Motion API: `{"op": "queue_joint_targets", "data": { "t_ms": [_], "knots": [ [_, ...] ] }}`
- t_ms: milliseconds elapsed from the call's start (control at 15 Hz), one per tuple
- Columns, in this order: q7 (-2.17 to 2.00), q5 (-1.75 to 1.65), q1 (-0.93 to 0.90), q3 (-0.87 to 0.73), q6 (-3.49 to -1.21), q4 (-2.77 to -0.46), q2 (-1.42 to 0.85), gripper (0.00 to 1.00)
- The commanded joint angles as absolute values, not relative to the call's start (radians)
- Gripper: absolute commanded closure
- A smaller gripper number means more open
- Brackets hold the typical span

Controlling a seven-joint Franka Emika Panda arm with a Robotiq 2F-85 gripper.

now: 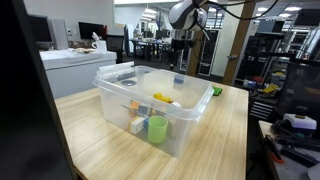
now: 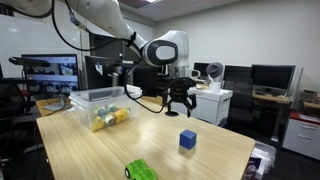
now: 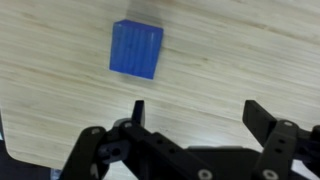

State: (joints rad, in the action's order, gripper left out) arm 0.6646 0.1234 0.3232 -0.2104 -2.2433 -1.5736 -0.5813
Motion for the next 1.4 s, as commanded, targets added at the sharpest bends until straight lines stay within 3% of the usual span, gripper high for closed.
{"op": "queue_joint_targets", "data": {
  "t_ms": [0, 267, 600, 667, 733, 1000, 1067, 1333],
  "knots": [
    [0.446, 0.015, 0.324, -0.238, -2.272, -1.537, -0.643, 0.00],
    [0.143, -0.120, 0.307, -0.303, -2.229, -1.487, -0.734, 0.00],
    [0.189, -0.116, 0.359, -0.262, -2.217, -1.441, -0.801, 0.00],
    [0.194, -0.115, 0.362, -0.258, -2.215, -1.436, -0.809, 0.25],
    [0.210, -0.117, 0.366, -0.252, -2.217, -1.433, -0.817, 0.27],
    [0.246, -0.116, 0.374, -0.232, -2.202, -1.422, -0.821, 0.57],
    [0.259, -0.117, 0.376, -0.229, -2.200, -1.420, -0.819, 0.62],
    [0.331, -0.124, 0.370, -0.212, -2.212, -1.420, -0.772, 0.65]
  ]
}}
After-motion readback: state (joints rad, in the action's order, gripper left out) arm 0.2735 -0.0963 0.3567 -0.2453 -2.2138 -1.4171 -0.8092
